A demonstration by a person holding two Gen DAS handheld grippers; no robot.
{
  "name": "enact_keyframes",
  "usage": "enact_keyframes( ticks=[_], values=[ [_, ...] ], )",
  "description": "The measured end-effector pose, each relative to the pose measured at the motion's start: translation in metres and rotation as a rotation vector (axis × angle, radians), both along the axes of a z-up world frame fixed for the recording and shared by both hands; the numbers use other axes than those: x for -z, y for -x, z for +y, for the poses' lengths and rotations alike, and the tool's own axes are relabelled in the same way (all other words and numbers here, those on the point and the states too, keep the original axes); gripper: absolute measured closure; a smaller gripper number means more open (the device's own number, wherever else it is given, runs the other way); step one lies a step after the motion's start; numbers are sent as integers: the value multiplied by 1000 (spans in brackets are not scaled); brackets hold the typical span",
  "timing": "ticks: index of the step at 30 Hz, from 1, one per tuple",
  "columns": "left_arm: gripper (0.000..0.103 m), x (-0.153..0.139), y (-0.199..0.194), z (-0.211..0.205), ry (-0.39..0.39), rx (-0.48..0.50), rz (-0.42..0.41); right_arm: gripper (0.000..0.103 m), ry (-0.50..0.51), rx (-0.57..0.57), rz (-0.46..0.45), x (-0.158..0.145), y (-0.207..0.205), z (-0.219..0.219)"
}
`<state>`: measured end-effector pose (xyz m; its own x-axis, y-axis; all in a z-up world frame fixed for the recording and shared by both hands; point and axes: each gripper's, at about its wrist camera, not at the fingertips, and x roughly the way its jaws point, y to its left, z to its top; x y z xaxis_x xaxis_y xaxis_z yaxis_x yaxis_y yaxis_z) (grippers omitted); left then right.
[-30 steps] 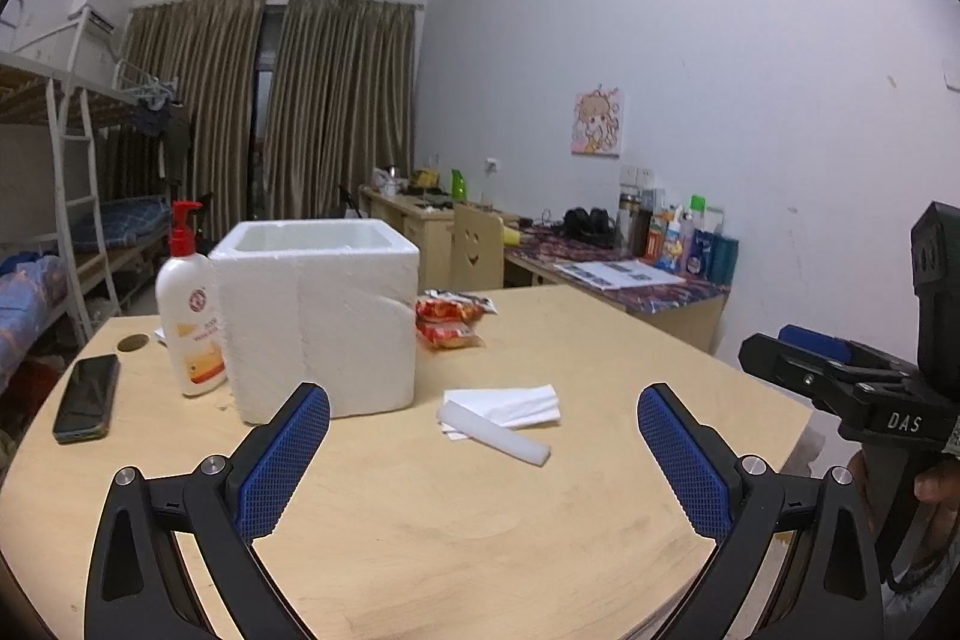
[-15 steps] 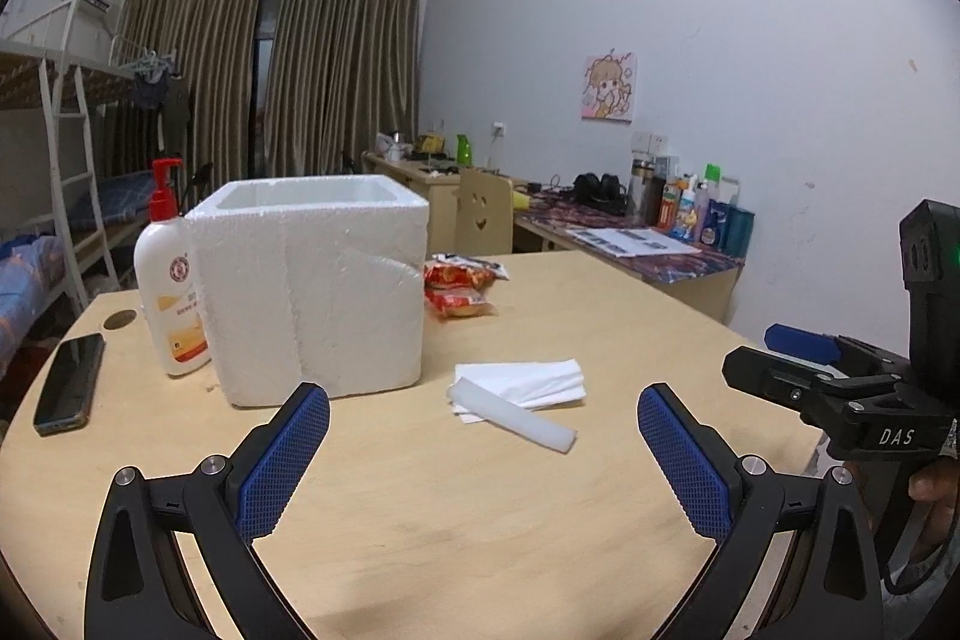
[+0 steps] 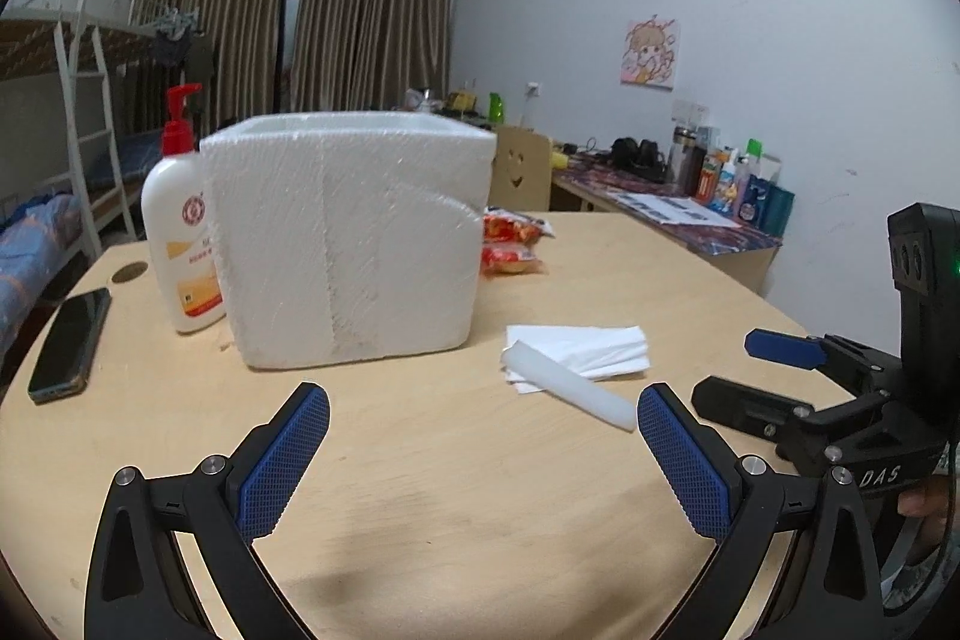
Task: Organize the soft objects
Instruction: 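Move the right tool toward the white foam tube beside the tissue, then close the right tool on the white foam tube and lift it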
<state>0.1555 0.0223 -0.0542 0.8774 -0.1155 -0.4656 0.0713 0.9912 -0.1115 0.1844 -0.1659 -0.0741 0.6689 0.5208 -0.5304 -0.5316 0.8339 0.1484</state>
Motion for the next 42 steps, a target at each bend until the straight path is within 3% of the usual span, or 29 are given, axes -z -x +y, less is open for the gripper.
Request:
enact_keyframes(
  ticks=[10,21,31,35,42],
  values=[
    [0,10,-22,14,3,-12,33,3,67,-64,72,17,-24,23],
    [0,14,-30,21,35,-5,47,44,188,-126,135,33,-41,46],
    [0,13,-30,21,38,2,51,58,259,-122,174,44,-52,54],
    [0,13,-30,21,37,1,53,69,298,-106,164,46,-54,54],
    [0,12,-31,24,58,-6,61,80,283,-99,173,46,-56,53]
  ],
)
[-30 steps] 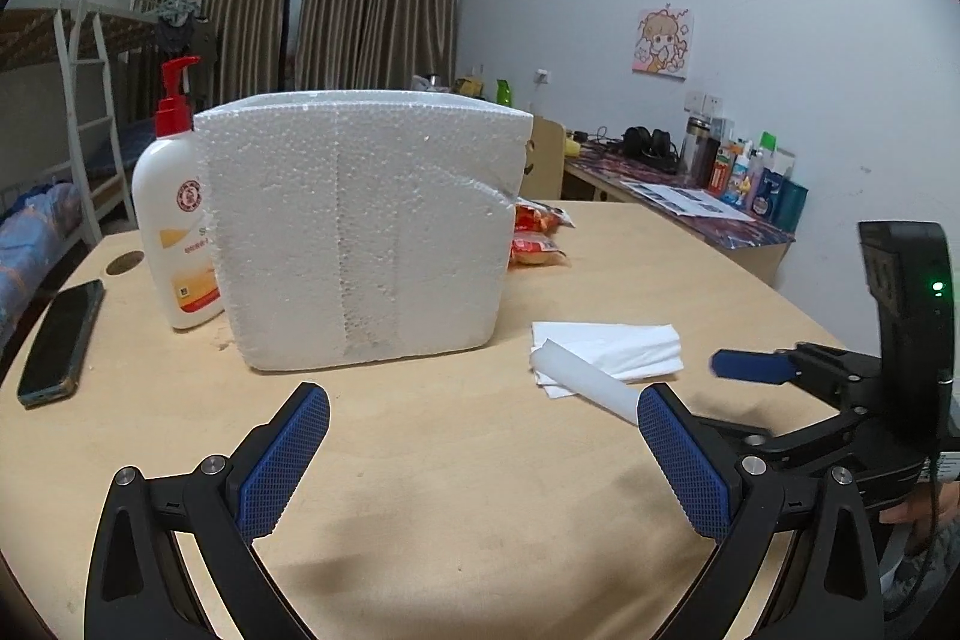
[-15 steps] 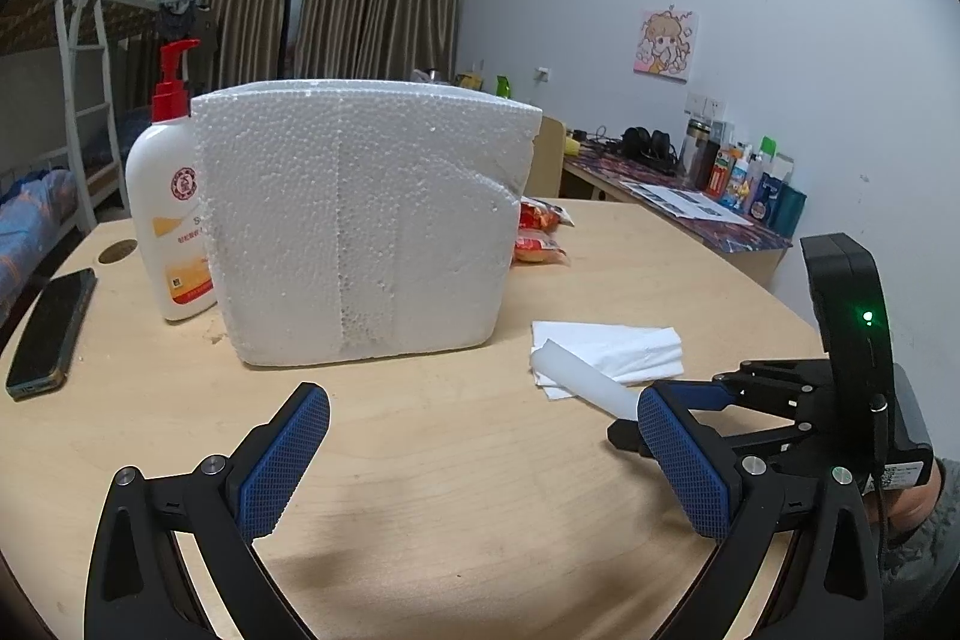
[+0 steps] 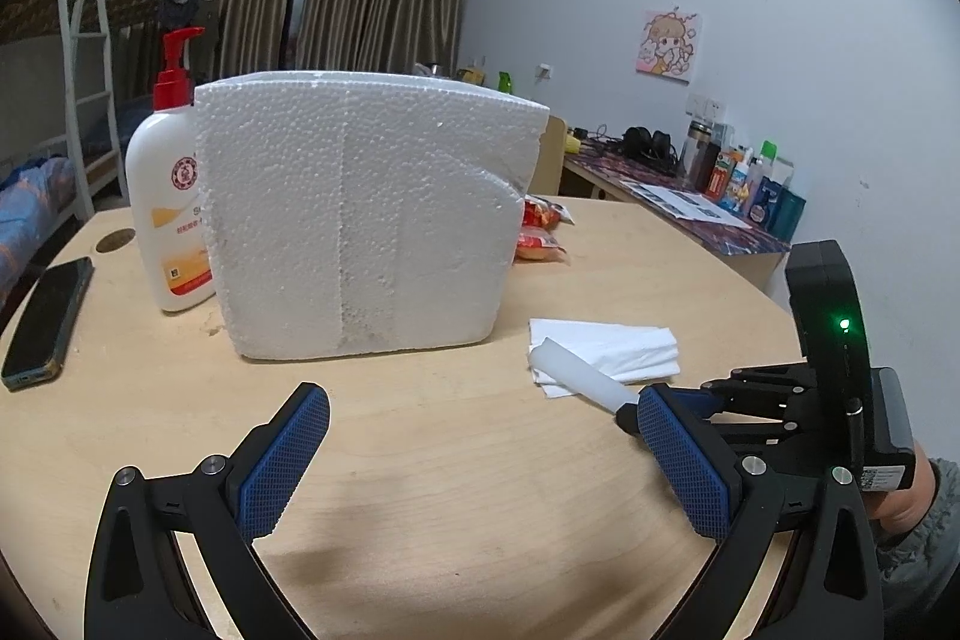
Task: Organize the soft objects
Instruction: 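Close the right tool on the white foam tube and lift it, then move the left tool toward the folded white tissue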
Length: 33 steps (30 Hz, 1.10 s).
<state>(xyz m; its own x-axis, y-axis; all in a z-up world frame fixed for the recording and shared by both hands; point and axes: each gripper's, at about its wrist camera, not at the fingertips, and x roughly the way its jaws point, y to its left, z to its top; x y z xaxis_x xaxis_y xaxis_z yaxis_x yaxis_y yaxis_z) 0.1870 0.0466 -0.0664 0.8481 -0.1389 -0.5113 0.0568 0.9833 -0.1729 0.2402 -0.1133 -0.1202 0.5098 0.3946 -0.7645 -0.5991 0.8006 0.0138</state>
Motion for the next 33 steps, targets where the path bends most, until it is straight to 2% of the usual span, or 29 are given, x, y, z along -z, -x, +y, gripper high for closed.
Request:
enact_keyframes(
  ticks=[6,17,26,33],
  values=[
    [0,-3,3,1,6,-9,-4,83,-68,12,25,-4,-2,-8],
    [0,-13,14,-7,-16,-9,-25,83,-196,23,-21,-33,24,-27],
    [0,-23,21,-24,-32,40,-40,83,-276,52,-85,-56,48,-54],
    [0,-29,19,-45,-45,89,-45,83,-313,102,-118,-63,58,-79]
  ],
)
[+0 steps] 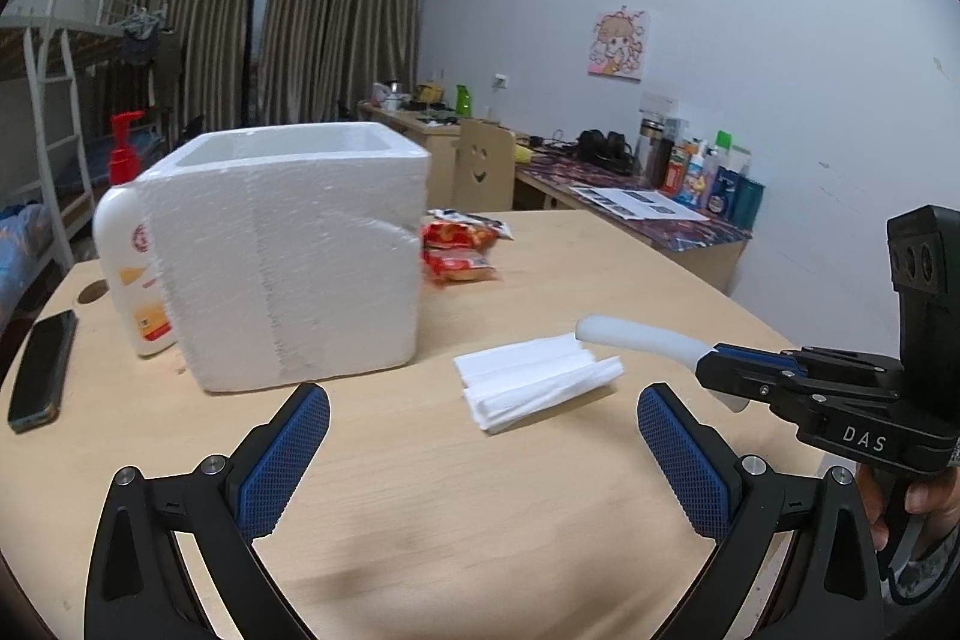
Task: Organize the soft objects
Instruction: 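Move the left tool toward the folded white tissue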
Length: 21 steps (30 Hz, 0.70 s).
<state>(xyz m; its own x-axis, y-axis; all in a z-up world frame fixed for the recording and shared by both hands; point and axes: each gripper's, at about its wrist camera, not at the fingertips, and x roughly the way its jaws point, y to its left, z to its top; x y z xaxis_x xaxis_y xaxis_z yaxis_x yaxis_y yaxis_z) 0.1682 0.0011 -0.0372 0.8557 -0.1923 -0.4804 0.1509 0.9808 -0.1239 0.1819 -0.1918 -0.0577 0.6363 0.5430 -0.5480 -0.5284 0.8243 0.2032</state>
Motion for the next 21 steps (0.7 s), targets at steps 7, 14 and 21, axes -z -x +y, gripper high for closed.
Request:
enact_keyframes(
  ticks=[7,14,21],
  values=[
    [0,0,-13,-19,-7,50,24,83,-38,45,-9,0,4,-20],
    [0,6,-39,-36,-4,91,72,83,-64,81,10,7,-3,-37],
    [0,17,-64,-50,-19,115,114,83,-78,112,24,11,-10,-52]
  ],
)
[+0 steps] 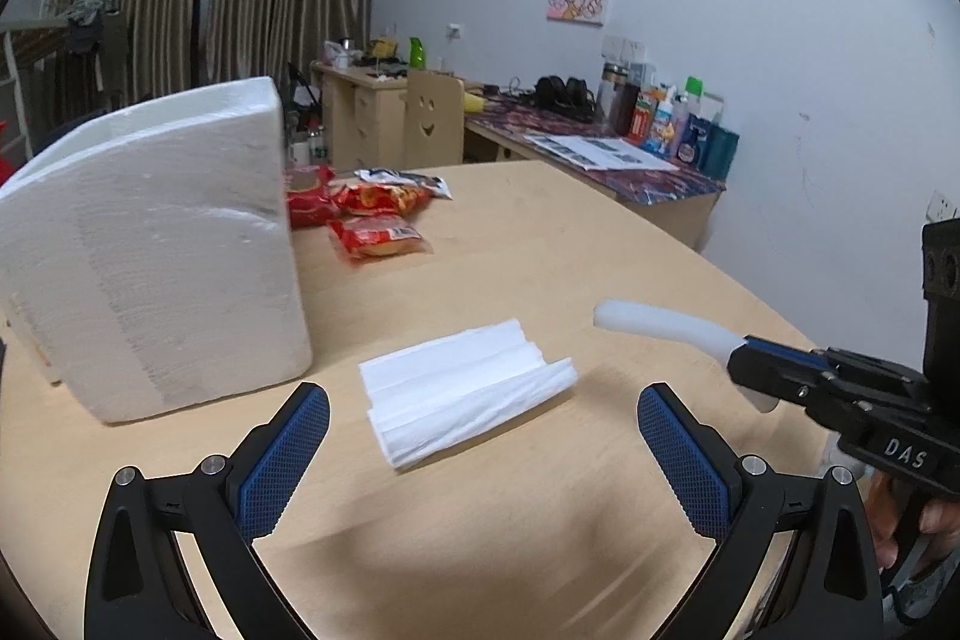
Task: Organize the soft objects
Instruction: 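Move the left tool toward the folded white tissue, then grasp the white tissue with the left tool and lift it upright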
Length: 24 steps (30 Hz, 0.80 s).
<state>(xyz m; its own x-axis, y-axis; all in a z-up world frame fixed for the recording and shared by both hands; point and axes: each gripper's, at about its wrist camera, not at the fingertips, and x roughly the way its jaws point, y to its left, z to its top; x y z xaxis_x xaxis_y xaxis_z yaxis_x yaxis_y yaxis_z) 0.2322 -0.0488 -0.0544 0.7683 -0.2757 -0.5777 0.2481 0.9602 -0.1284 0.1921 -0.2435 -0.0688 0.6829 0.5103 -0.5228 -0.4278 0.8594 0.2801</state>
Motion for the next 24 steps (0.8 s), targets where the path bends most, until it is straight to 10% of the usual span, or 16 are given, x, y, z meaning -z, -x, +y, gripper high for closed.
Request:
enact_keyframes(
  ticks=[12,24],
  values=[
    [1,26,-42,-11,-34,1,107,83,-24,-2,27,9,-13,-12],
    [30,54,-72,-21,-86,33,229,83,-36,-24,49,17,-24,-15]
  ],
)
